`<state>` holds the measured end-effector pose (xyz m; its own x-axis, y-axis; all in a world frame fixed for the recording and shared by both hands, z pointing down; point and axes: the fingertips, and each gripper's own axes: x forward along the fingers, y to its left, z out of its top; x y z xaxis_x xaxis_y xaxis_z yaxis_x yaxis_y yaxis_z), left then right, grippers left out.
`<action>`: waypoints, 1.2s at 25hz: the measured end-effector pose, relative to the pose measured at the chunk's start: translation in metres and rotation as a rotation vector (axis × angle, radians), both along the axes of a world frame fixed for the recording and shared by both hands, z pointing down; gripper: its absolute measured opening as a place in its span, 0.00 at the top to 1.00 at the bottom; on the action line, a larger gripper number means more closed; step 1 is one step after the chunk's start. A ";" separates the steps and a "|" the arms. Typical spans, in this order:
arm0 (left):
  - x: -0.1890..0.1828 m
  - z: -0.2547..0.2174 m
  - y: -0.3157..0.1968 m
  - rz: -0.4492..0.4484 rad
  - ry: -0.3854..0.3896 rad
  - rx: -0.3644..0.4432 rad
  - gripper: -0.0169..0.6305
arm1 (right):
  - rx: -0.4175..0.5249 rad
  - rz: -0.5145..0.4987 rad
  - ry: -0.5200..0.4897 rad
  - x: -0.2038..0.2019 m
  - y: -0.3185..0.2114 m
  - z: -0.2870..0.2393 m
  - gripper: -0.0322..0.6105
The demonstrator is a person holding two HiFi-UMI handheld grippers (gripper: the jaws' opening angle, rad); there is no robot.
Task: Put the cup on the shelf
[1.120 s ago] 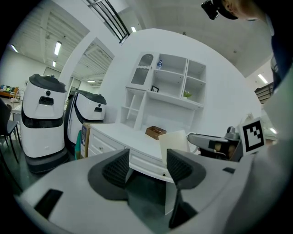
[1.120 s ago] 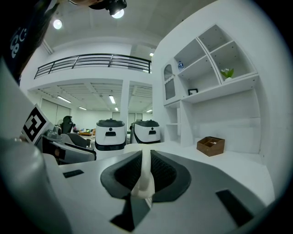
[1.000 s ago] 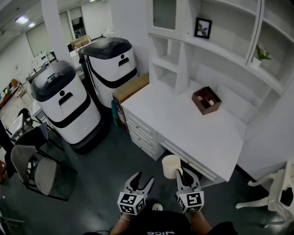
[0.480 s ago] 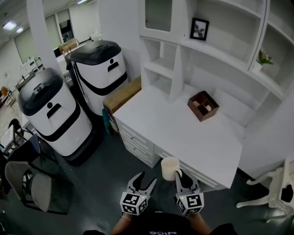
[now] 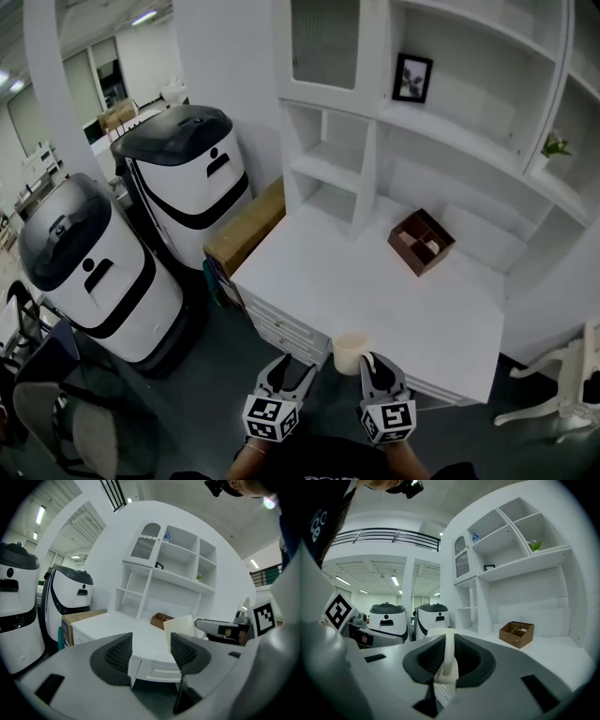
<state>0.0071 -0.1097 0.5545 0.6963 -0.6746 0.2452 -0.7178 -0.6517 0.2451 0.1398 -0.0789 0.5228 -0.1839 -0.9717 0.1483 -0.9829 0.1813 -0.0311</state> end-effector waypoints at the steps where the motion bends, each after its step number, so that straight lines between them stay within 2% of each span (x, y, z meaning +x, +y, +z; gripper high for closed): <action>1: -0.003 0.000 -0.010 0.013 -0.005 0.001 0.59 | 0.000 0.011 -0.003 -0.004 -0.009 0.000 0.86; 13: -0.042 -0.002 -0.116 0.110 -0.013 0.016 0.59 | -0.001 0.110 -0.003 -0.048 -0.095 0.003 0.86; 22: -0.050 -0.004 -0.151 0.111 0.000 0.011 0.59 | -0.002 0.112 0.009 -0.059 -0.130 0.000 0.86; 30: -0.050 -0.011 -0.182 0.061 0.001 0.016 0.59 | 0.072 0.087 0.011 -0.046 -0.175 -0.027 0.86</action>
<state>-0.0427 -0.2921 0.5435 0.7364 -0.6347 0.2342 -0.6763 -0.6981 0.2350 0.0936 -0.2535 0.4959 -0.0968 -0.9921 0.0793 -0.9953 0.0963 -0.0104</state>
